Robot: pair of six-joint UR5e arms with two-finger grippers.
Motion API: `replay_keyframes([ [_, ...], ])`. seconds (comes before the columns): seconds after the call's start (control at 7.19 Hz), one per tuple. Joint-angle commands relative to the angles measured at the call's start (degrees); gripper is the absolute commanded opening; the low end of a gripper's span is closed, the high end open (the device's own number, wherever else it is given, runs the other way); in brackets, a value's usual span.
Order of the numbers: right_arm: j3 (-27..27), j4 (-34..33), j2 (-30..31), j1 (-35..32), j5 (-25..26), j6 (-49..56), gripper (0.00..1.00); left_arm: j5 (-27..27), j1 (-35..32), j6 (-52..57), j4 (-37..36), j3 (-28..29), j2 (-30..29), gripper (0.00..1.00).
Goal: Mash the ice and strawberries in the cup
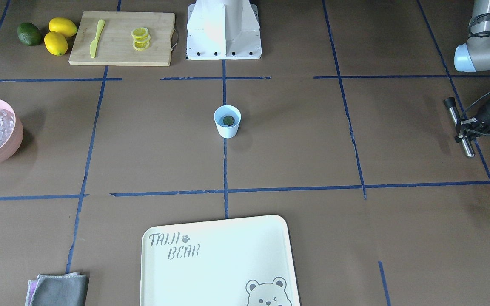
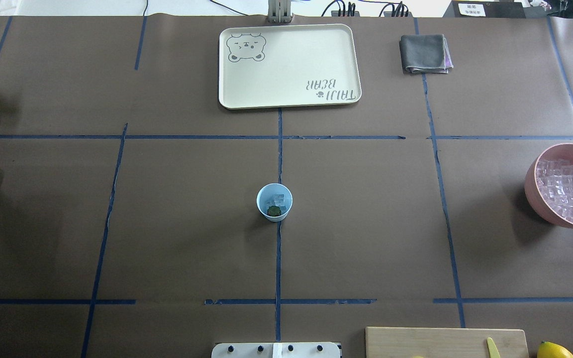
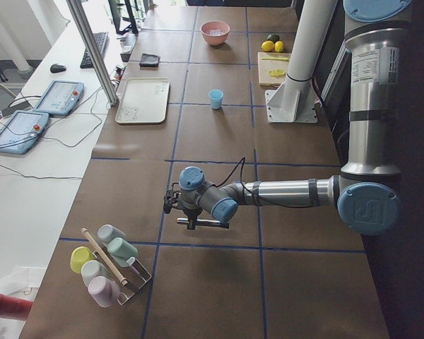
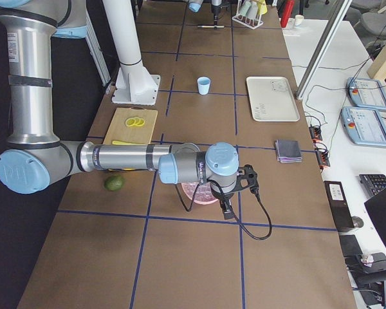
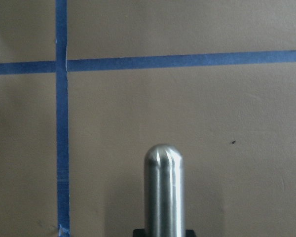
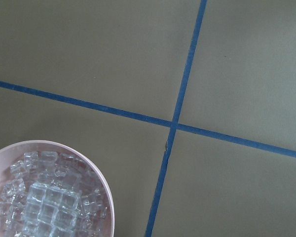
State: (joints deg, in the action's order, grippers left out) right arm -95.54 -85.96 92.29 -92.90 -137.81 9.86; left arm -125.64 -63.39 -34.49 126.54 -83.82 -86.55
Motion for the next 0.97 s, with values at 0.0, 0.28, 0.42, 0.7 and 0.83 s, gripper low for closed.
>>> replay_keyframes([
  [0.0, -0.26, 0.0, 0.0, 0.0, 0.0, 0.07, 0.99, 1.35, 0.55, 0.04, 0.2, 0.24, 0.06, 1.0],
  [0.28, -0.61, 0.0, 0.08, 0.0, 0.0, 0.07, 0.99, -0.56, 0.2, 0.21, -0.06, -0.98, -0.11, 1.0],
  [0.42, -0.61, 0.0, 0.08, 0.0, 0.0, -0.02, 0.99, -3.18, -0.06, 2.13, -0.24, -1.86, -0.11, 1.0],
  [0.7, -0.52, 0.0, 0.17, 0.0, 0.0, -0.11, 0.99, -8.82, -6.09, 12.63, -9.15, -5.18, -0.11, 1.0],
  [0.83, -0.26, 0.0, 0.17, 0.0, 0.0, -0.19, 1.0, -9.1, -10.91, 22.18, -20.43, -9.73, -0.29, 1.0],
])
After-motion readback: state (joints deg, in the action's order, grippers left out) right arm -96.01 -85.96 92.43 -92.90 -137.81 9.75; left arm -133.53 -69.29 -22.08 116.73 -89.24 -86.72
